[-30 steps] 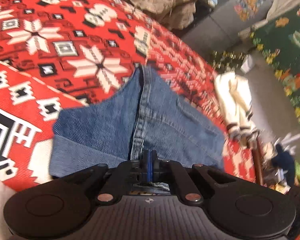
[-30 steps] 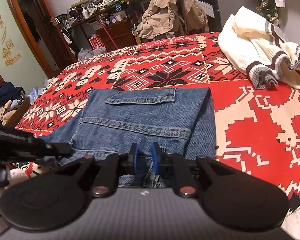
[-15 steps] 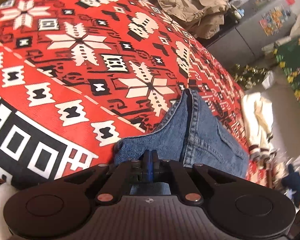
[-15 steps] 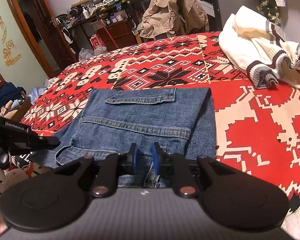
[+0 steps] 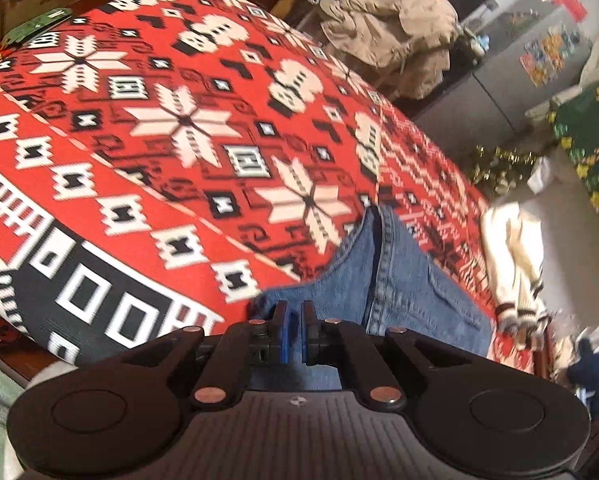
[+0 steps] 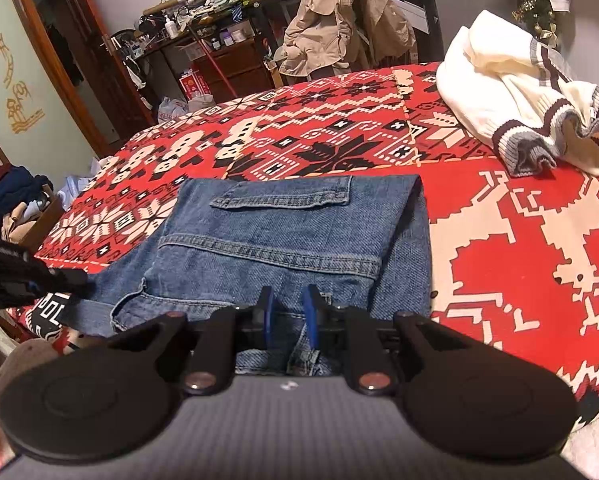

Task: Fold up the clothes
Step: 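Hold the shorts with both grippers and open them slightly to adjust the fold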

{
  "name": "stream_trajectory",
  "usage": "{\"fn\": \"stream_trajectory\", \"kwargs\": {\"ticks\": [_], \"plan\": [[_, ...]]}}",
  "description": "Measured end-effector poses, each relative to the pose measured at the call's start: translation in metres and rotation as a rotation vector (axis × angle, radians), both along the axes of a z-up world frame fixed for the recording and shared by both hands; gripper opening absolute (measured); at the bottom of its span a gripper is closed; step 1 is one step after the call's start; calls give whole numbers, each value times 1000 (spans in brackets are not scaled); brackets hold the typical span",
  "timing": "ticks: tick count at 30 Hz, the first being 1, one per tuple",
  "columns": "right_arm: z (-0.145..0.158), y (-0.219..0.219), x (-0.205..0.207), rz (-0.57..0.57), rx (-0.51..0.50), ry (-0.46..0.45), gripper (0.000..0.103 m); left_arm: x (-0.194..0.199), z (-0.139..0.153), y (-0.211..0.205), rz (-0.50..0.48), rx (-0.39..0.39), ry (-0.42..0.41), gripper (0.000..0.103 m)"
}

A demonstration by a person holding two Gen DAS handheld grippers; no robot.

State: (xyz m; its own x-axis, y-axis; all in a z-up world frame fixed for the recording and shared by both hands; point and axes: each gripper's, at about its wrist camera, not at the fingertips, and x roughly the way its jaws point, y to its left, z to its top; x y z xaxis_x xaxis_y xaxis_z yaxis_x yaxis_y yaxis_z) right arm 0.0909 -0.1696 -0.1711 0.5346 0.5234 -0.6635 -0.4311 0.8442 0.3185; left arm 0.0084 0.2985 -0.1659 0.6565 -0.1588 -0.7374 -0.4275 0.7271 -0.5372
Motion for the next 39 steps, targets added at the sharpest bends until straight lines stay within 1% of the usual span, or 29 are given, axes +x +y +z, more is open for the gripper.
{"fn": "stream_trajectory", "kwargs": {"ticks": [4,8,10,14,17,19,22,24,25,27,29,30,32,37,39], "plan": [[0,1,0,1,-2,-1,19,2,1,-2,-21,-3,-2,4],[0,0,0,1,-2,-1,19,1,-2,-11,-22,92,25,4],[0,0,0,1,-1,0,19,-2,-4,-7,-6,90,21,9],[0,0,0,0,0,1,19,-8,-9,9,41,52,34,12],[0,0,-1,1,2,1,20,-12,-12,19,55,1,38,13],[1,0,-1,1,4,2,21,-11,-15,19,32,-36,48,13],[1,1,-1,4,6,2,23,-10,-16,13,15,-98,30,12],[1,1,-1,6,5,1,24,-10,-11,9,3,-150,-9,13],[1,1,-1,6,5,1,24,-9,-8,7,-5,-171,-29,15],[1,1,-1,6,5,1,24,-7,-5,2,-29,-211,-55,27],[1,1,-1,7,7,2,25,-3,-5,-1,-53,-257,-67,28],[1,1,-1,8,7,1,26,-2,-5,-3,-59,-257,-64,28],[1,2,-2,10,6,0,27,-1,-5,-5,-52,-215,-52,28],[1,1,-1,11,9,1,27,-12,-9,12,3,-205,-44,27],[1,2,-2,12,10,1,28,-16,-9,19,27,-182,-38,27]]}}
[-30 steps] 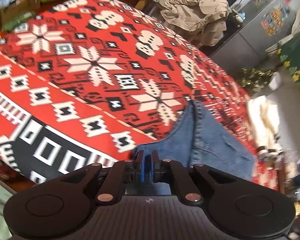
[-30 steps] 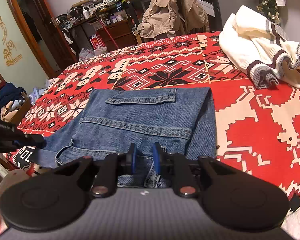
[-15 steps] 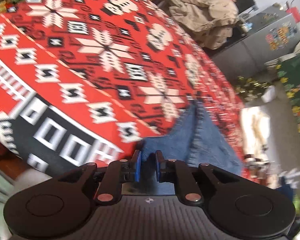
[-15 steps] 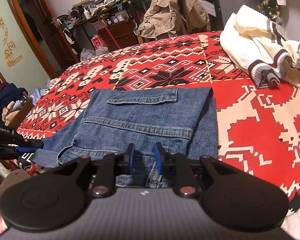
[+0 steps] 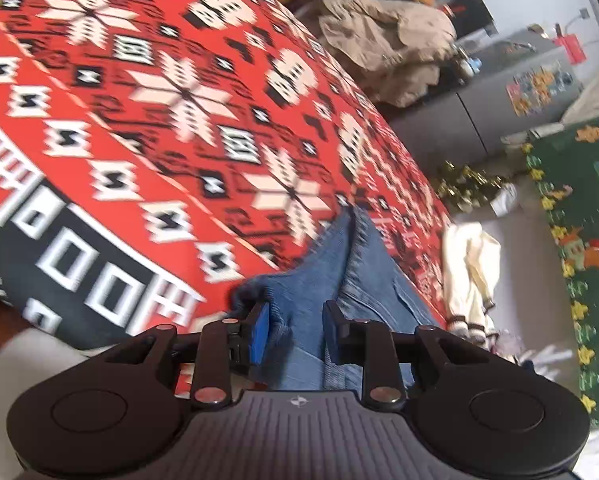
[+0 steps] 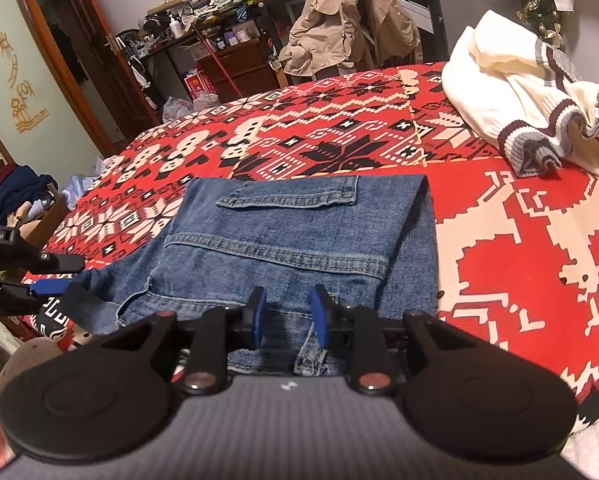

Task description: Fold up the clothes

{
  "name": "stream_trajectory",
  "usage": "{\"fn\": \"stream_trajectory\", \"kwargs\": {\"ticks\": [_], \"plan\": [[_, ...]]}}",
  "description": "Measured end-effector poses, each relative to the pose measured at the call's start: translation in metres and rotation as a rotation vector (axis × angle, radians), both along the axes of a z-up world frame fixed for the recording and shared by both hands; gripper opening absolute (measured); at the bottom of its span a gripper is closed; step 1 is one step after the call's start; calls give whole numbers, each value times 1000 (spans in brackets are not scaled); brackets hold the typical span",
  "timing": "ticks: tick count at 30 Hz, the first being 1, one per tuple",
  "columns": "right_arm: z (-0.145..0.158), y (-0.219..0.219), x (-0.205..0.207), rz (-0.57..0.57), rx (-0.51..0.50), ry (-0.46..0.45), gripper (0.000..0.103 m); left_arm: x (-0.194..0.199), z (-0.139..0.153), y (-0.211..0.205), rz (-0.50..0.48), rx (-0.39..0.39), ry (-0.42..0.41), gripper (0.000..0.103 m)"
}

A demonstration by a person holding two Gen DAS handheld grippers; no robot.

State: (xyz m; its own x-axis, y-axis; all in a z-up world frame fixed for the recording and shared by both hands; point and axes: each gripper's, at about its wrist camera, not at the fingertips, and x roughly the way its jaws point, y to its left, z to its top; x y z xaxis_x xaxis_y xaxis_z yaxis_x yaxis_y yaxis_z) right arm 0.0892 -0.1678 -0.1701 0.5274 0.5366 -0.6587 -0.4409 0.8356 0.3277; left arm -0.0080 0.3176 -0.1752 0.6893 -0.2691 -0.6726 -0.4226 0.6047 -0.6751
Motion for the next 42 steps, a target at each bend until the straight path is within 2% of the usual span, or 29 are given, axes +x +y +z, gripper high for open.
{"fn": "stream_trajectory", "kwargs": {"ticks": [6,9,13,16,19,22,25,27,29,31,33,35,37,40,42], "plan": [[0,1,0,4,0,-1,30,-5,-4,13,34,124,63,25],[0,1,0,5,-1,-3,31,-1,-7,8,8,182,104,24],[0,2,-1,9,-3,-5,33,9,-7,-6,-52,209,102,24],[0,2,-1,10,-2,-6,34,20,-7,-21,-99,263,129,24],[0,2,-1,11,-2,-6,34,27,-9,-34,-149,268,138,24],[0,2,-1,12,-2,-7,35,30,-6,-42,-156,324,148,26],[0,2,-1,13,-1,-8,35,32,-6,-47,-150,365,163,17],[0,2,-1,15,-2,-9,36,32,-3,-52,-156,409,171,6],[0,2,-1,16,-2,-9,36,31,1,-55,-163,439,179,6],[0,2,-1,17,-2,-10,36,27,1,-50,-157,429,179,6],[0,2,-1,18,-2,-10,36,23,0,-40,-132,417,186,0],[-1,2,-1,19,-3,-11,36,16,-2,-24,-80,445,220,1],[-1,2,-1,19,-2,-11,36,6,-4,-4,-48,339,200,0],[-1,2,0,20,-1,-11,37,-2,0,1,-58,256,147,0],[-1,3,0,21,-3,-12,38,1,-1,-4,-86,227,140,1]]}}
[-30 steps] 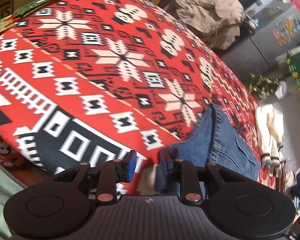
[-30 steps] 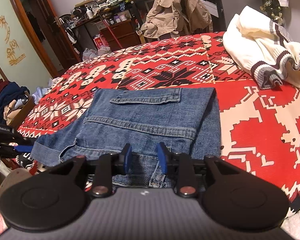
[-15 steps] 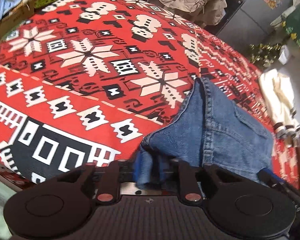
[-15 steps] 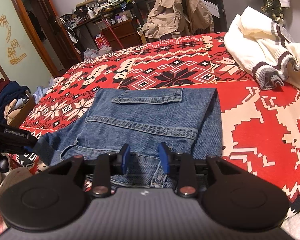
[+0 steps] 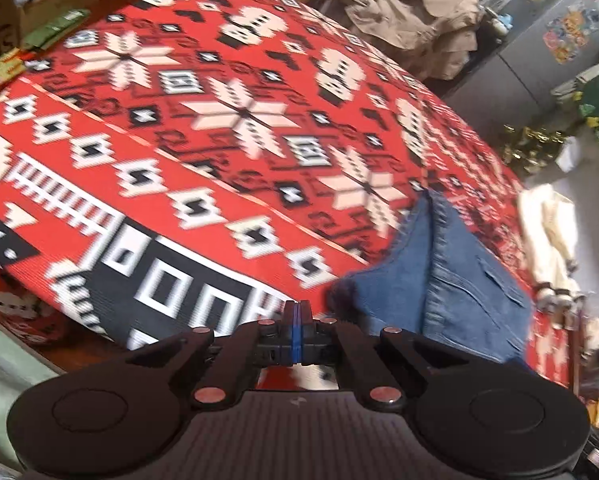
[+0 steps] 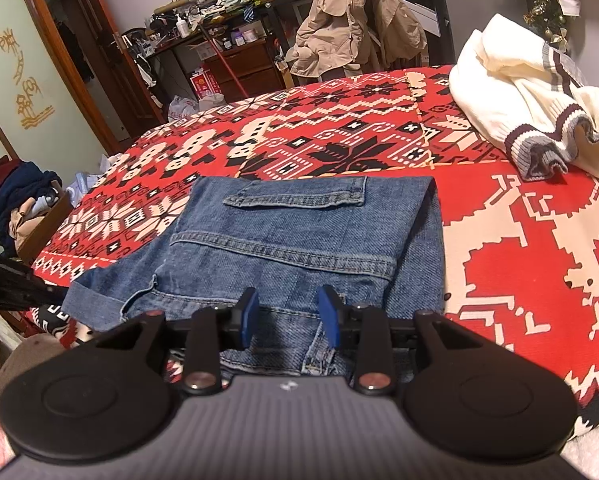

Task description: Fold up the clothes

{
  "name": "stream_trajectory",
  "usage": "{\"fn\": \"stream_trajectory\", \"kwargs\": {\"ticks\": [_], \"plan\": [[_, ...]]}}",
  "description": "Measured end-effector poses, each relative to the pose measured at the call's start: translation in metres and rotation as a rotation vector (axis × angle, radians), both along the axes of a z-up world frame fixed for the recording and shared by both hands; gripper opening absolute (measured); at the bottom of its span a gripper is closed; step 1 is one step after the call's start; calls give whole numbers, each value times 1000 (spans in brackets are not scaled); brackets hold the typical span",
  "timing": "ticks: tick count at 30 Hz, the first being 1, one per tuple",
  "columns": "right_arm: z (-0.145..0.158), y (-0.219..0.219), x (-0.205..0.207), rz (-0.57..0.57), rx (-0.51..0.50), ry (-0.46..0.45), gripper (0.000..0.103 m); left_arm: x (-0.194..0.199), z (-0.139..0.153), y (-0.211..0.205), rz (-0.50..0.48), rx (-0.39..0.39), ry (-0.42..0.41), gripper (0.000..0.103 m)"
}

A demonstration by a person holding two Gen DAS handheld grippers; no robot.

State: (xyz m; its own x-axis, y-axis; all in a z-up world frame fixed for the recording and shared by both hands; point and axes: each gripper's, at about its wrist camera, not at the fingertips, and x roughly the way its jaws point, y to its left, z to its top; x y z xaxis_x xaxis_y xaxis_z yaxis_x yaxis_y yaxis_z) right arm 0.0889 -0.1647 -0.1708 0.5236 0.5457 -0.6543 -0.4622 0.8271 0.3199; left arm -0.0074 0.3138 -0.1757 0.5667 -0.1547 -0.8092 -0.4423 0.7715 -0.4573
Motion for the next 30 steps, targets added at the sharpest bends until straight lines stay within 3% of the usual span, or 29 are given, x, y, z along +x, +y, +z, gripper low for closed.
{"fn": "stream_trajectory", "kwargs": {"ticks": [6,11,14,18,23,30], "plan": [[0,1,-1,2,-5,-2,39,10,5,-30,-95,-47,-52,1],[0,1,-1,2,-5,-2,39,17,6,-38,-99,-67,-43,5],[0,0,-1,2,-1,0,39,12,-2,-31,-35,-139,-21,12],[0,0,-1,2,3,1,39,-6,-18,-14,114,-295,-36,28],[1,0,-1,3,6,2,40,-20,-35,-7,251,-442,-63,31],[1,0,-1,3,6,3,41,-29,-40,-9,337,-483,-94,31]]}}
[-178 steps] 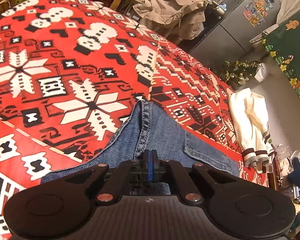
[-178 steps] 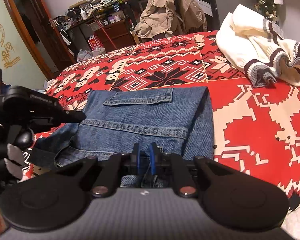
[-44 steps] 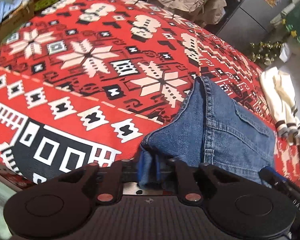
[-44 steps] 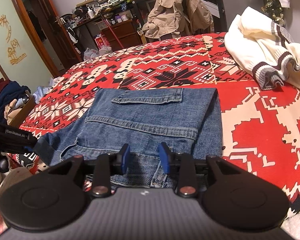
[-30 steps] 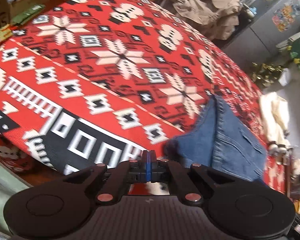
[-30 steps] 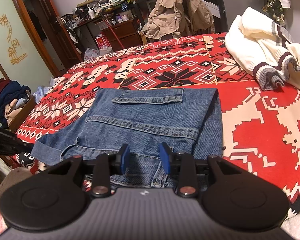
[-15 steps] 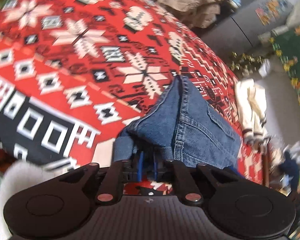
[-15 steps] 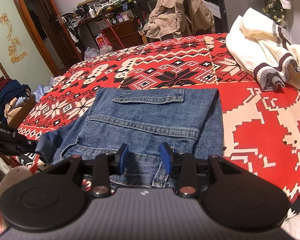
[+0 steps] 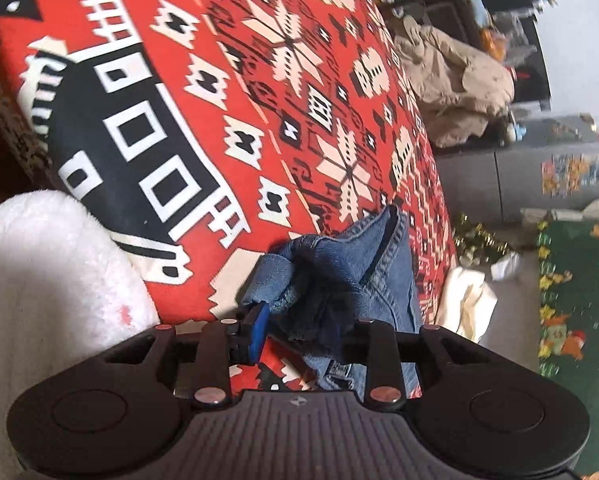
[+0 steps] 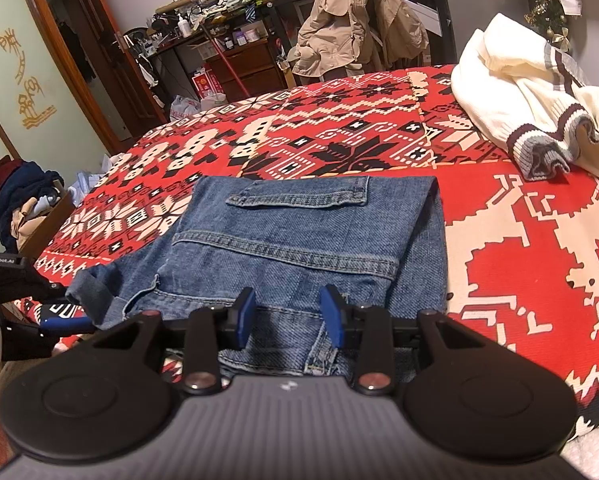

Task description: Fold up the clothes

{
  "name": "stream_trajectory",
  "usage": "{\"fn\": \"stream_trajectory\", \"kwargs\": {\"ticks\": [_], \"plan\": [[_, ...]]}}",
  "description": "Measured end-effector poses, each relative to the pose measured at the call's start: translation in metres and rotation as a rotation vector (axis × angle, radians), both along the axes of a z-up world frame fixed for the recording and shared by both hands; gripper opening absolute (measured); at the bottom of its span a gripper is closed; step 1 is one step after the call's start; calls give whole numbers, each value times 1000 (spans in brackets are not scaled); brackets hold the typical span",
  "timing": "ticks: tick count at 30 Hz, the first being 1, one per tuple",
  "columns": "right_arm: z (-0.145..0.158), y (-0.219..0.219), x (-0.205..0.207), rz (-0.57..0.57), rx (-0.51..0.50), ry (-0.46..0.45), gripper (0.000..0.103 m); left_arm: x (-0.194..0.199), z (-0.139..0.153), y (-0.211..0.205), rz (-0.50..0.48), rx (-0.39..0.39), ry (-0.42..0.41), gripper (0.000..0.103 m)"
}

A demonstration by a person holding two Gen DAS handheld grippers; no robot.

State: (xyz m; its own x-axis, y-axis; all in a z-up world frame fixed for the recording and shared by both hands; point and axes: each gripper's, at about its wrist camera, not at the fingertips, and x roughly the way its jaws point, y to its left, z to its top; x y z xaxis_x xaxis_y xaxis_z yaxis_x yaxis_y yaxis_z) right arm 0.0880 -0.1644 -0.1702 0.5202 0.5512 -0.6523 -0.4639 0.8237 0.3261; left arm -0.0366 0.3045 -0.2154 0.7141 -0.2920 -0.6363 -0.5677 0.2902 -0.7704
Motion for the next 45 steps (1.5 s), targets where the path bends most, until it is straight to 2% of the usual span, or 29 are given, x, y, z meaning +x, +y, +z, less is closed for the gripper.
{"fn": "stream_trajectory", "kwargs": {"ticks": [6,12,16,19,23,28,38,45], "plan": [[0,-1,0,2,0,-1,41,0,0,-3,10,2,14,32],[0,-1,-1,2,-1,-1,42,0,-6,-2,55,-71,21,40],[0,0,-1,2,-1,-2,42,-2,-10,-3,100,-132,23,42],[0,0,-1,3,-1,-2,43,-1,-11,-4,109,-147,21,43],[0,0,-1,3,1,0,43,-1,-6,-7,115,-117,39,43],[0,0,-1,2,3,1,43,-2,7,-11,109,17,52,43],[0,-1,0,3,6,2,43,-3,3,-12,141,13,8,43],[0,-1,-1,5,5,1,44,2,23,-32,38,227,-67,43]]}}
